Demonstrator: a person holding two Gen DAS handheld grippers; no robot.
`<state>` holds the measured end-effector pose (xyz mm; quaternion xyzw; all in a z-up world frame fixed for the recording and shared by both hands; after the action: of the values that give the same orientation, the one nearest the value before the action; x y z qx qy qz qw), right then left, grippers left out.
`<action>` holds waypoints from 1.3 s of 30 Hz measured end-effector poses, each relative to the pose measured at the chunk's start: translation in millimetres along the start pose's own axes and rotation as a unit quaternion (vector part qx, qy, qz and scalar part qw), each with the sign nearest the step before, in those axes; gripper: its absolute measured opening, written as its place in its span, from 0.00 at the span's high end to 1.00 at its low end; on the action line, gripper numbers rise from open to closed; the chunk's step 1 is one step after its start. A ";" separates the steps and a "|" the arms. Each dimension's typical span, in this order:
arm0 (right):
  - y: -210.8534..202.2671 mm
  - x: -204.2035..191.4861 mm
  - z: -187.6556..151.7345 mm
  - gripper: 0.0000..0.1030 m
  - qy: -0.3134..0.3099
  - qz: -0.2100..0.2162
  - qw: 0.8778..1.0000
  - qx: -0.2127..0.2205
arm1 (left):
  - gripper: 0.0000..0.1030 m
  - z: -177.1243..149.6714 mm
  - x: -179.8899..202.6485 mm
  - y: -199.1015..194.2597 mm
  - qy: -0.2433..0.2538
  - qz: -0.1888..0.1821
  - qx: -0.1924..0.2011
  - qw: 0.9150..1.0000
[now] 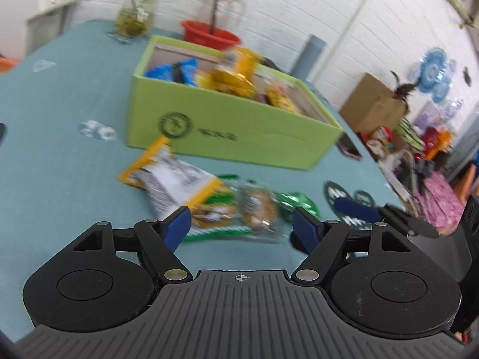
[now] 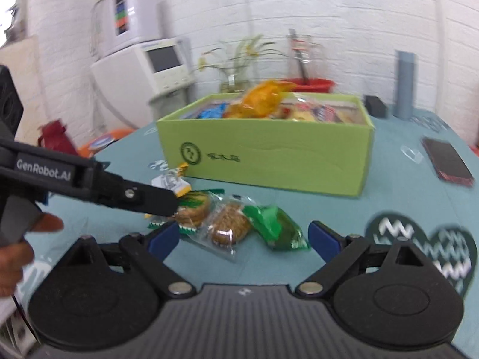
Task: Organize snacks
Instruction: 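Move the left gripper to the green-wrapped candy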
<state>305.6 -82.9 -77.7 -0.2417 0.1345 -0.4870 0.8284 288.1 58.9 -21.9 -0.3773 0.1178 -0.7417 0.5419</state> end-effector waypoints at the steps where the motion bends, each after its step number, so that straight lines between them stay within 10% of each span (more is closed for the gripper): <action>1: 9.5 1.4 6.5 0.10 -0.021 0.006 1.000 -0.004 | 0.39 2.6 -4.4 -4.2 -0.003 0.008 0.008 1.000; 11: 26.0 -6.5 -6.9 0.10 0.060 0.100 0.992 -0.057 | 0.31 10.2 -7.6 -12.5 -0.003 0.023 0.025 0.999; 22: -63.5 -41.1 -56.4 0.10 0.119 0.018 0.993 -0.013 | 0.30 -35.3 17.1 -8.7 0.015 -0.037 -0.038 0.998; 39: -69.1 -39.0 -75.9 0.10 0.133 -0.021 0.991 -0.016 | 0.46 -58.5 48.4 23.5 0.024 -0.111 -0.117 0.987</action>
<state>200.4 -97.7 -105.8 -0.1905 0.2463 -0.5298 0.7889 258.5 -7.1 -54.9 -0.4311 0.1736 -0.7872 0.4053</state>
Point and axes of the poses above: each gripper's, at about its wrist camera, not at the fingertips, and y roughly the way its jaws point, x to its right, z to its top, the point moved 4 cm from there along y, roughly the way its jaws point, and after that the axes turned 4 degrees about -z, right-handed, at the moved point
